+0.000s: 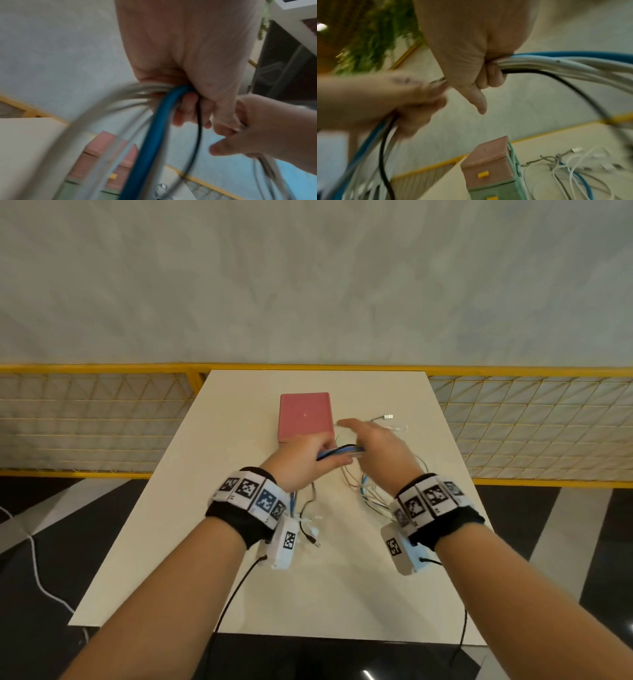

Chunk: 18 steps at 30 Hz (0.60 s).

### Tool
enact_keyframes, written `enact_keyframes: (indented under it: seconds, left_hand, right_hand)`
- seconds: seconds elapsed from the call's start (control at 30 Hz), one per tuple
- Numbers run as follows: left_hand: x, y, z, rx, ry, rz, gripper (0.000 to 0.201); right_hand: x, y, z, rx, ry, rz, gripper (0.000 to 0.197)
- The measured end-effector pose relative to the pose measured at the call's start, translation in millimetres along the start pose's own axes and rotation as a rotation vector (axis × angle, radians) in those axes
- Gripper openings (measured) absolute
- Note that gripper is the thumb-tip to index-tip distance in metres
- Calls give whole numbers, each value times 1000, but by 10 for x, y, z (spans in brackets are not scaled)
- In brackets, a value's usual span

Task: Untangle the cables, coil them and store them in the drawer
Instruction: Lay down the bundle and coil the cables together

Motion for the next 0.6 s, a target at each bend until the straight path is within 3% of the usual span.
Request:
enact_keyframes:
  seconds: [0.1, 0.17, 0.27, 0.33, 0.4, 0.5, 0.57, 0.6]
  left_hand:
    - [-46, -171, 26, 29, -23, 2, 19]
    - [-120, -375, 22, 9, 1, 48, 30]
    - [-154, -496, 26, -37, 4, -9, 39]
    - [-130, -481, -1, -38, 41, -74, 42]
    - [-133, -399, -21, -49, 73, -142, 36]
    - [-96, -186, -40, -48, 91, -311, 27]
    - [-68, 30, -29, -2, 63, -329, 27]
    - [-61, 113, -31, 27, 25, -311, 26]
  right_hand:
    - [-151, 188, 62, 69, 107, -91, 52]
    - [-240, 341, 124, 150, 192, -118, 38]
    - [-235, 427, 213, 217, 142, -92, 25]
    - [-135, 423, 252, 270, -10, -94, 36]
    - [-56, 360, 269, 299, -154, 38, 68]
    - [-12, 21, 153, 74, -88, 150, 96]
    - [81, -229, 37, -107, -46, 33, 90]
    - [140, -287, -12, -127, -44, -33, 80]
Point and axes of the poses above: each hand's wrist, its own z-axis away from the middle knuckle, its own x-axis out of the palm, y = z × x, the point moved 3 cm from there along -z, towards the middle knuckle, and after that the axes turned 11 degrees about -x, right-handed, at the moved point
